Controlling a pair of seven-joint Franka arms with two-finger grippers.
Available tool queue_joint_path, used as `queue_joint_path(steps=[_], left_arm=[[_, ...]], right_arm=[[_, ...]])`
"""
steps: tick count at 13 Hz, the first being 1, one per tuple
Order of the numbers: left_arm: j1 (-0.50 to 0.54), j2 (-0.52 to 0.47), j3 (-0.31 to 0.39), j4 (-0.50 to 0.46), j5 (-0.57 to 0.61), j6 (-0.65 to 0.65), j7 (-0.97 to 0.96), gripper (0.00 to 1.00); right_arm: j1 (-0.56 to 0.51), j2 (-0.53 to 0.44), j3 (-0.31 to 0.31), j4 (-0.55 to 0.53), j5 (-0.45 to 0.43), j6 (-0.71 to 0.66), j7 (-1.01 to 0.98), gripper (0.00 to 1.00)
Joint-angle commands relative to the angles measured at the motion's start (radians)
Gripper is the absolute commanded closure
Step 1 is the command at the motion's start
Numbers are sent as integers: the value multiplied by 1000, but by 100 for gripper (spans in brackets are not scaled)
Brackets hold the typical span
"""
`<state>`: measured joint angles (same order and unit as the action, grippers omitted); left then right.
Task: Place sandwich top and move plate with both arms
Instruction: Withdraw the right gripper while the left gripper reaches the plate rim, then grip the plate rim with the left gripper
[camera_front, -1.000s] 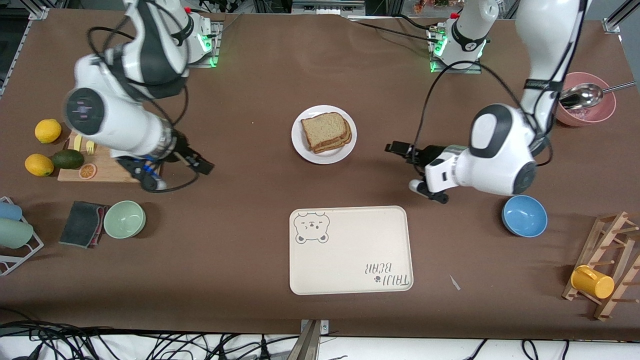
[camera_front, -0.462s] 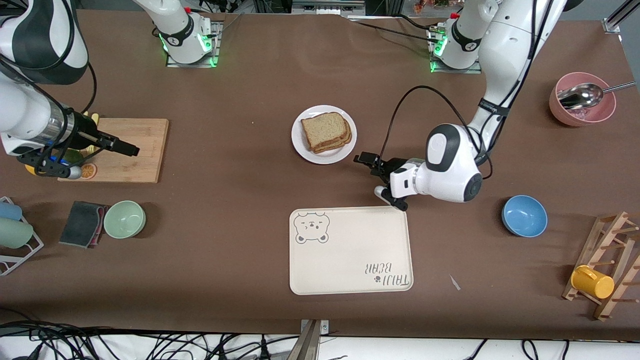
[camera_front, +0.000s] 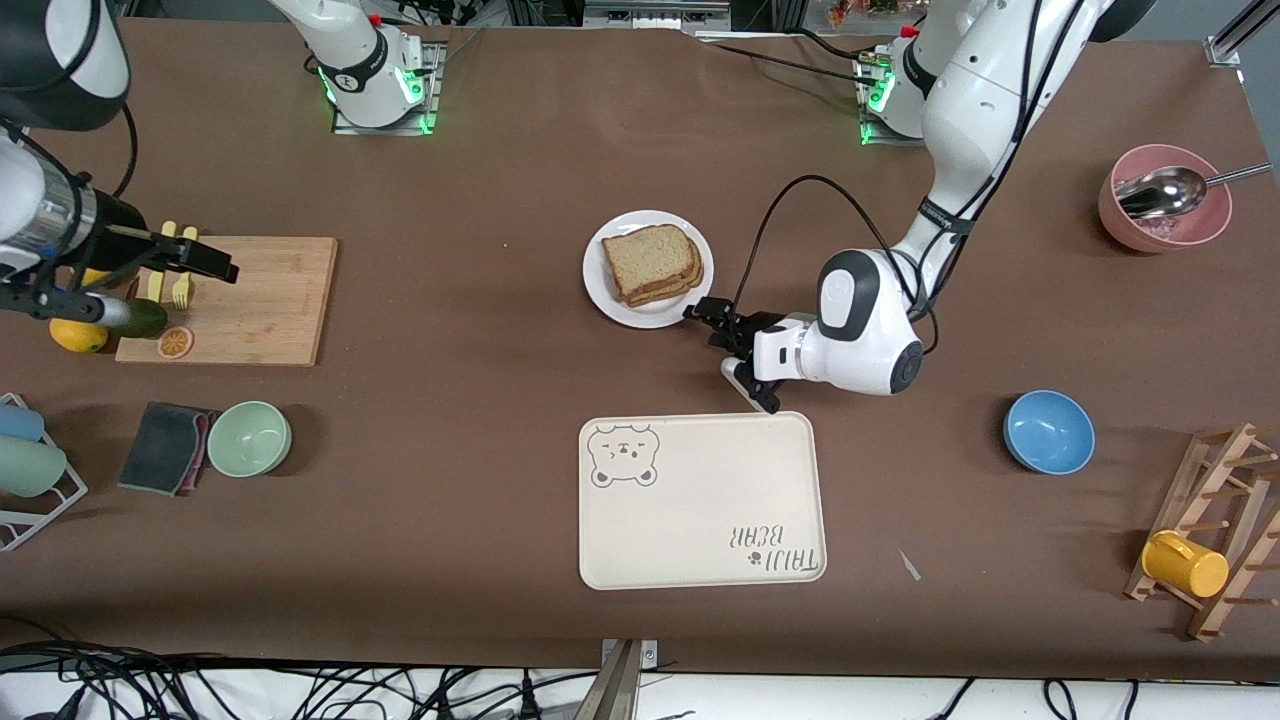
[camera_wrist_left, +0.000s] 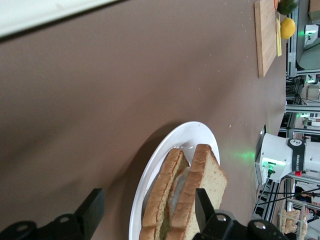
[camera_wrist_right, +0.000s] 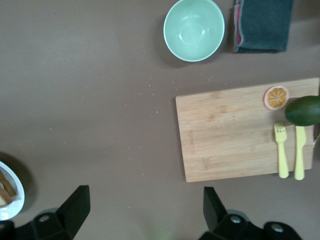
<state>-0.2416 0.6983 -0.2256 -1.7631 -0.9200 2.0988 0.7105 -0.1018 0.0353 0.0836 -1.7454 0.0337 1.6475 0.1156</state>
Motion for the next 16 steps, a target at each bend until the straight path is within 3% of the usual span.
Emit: queue_joint_path(steps=[1, 3, 7, 11, 14, 16], left_arm=[[-11, -16, -3, -59, -45, 55, 58, 19], [-28, -14, -3, -76, -60, 89, 85, 25], [-35, -11, -3, -125, -201, 90, 255, 34], [-36, 6, -3, -145, -310, 101, 374, 42], [-38, 9, -3, -145, -315, 102, 377, 69], [-33, 10, -1, -145, -315, 104, 392, 72]], right_arm=[[-70, -77, 96, -20, -75, -9, -22, 0], [-72, -78, 93, 12, -69, -6, -13, 0], [-50, -95, 76, 49, -71, -6, -11, 0], [43, -112, -23, 43, -68, 3, 2, 0], [57, -88, -50, 63, -58, -3, 4, 0], [59, -69, -44, 92, -60, -2, 3, 0]])
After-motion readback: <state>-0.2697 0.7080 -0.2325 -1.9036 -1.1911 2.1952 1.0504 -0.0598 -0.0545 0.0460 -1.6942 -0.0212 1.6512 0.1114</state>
